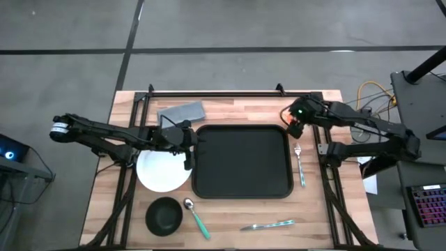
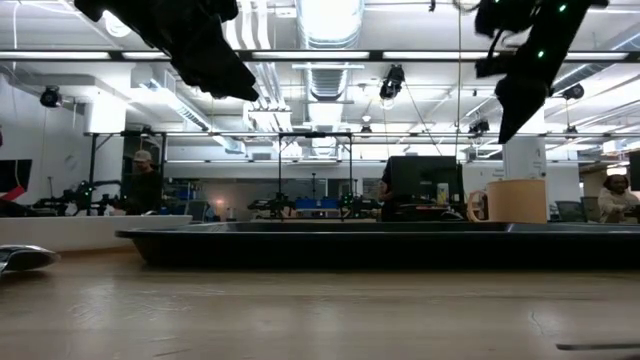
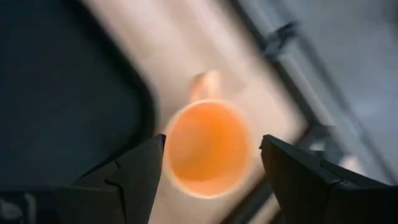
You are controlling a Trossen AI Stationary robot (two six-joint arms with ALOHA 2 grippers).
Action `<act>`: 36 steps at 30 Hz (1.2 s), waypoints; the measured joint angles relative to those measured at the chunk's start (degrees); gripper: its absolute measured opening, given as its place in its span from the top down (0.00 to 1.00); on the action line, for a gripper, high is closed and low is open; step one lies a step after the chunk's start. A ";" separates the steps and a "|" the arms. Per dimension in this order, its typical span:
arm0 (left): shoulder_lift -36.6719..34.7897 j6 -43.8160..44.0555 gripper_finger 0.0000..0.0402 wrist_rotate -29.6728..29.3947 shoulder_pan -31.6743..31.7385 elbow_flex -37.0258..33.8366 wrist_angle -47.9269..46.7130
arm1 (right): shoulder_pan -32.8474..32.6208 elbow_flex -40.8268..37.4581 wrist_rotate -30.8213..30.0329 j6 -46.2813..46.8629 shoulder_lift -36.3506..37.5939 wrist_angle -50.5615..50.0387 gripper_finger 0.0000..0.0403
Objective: Set up tray
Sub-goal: Put the orange mug on the black tray
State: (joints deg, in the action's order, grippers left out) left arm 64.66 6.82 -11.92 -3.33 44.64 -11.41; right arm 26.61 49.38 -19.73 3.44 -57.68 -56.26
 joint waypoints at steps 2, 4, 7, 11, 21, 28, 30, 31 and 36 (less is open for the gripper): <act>0.00 -0.01 0.50 0.00 0.00 0.00 -0.12 | 1.08 -0.11 1.85 -1.26 -2.25 0.44 0.36; 0.00 -0.03 0.50 0.00 0.00 -0.01 -0.16 | 1.79 -0.11 2.03 -1.96 -4.42 0.43 0.36; 0.00 -0.05 0.50 0.00 0.00 -0.02 -0.18 | 2.21 -0.13 2.80 -2.30 -6.63 0.38 0.36; 0.00 -0.06 0.50 0.00 0.00 -0.02 -0.21 | 2.34 -0.15 5.87 -2.74 -8.26 0.34 0.36; 0.00 0.64 0.50 0.00 -0.01 -0.02 -0.43 | 4.42 -0.17 6.78 -1.62 -11.00 -0.42 0.36; -0.02 0.78 0.50 0.00 -0.02 -0.02 -0.43 | 8.37 -0.17 7.88 -1.26 -13.97 -0.49 0.36; -0.02 1.03 0.50 0.00 0.00 -0.02 -0.43 | 8.64 -0.12 10.52 -1.66 -14.95 -0.62 0.36; -0.02 1.23 0.50 0.02 -0.02 -0.02 -0.43 | 8.63 -0.11 11.41 -1.88 -15.36 -0.65 0.36; -0.02 1.85 0.50 0.04 0.00 -0.04 -0.43 | 8.68 -0.11 12.76 -2.27 -16.81 -0.71 0.38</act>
State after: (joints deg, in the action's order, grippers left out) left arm 64.64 8.67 -11.89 -3.33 44.61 -11.84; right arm 35.29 49.28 -6.97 1.17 -74.49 -56.97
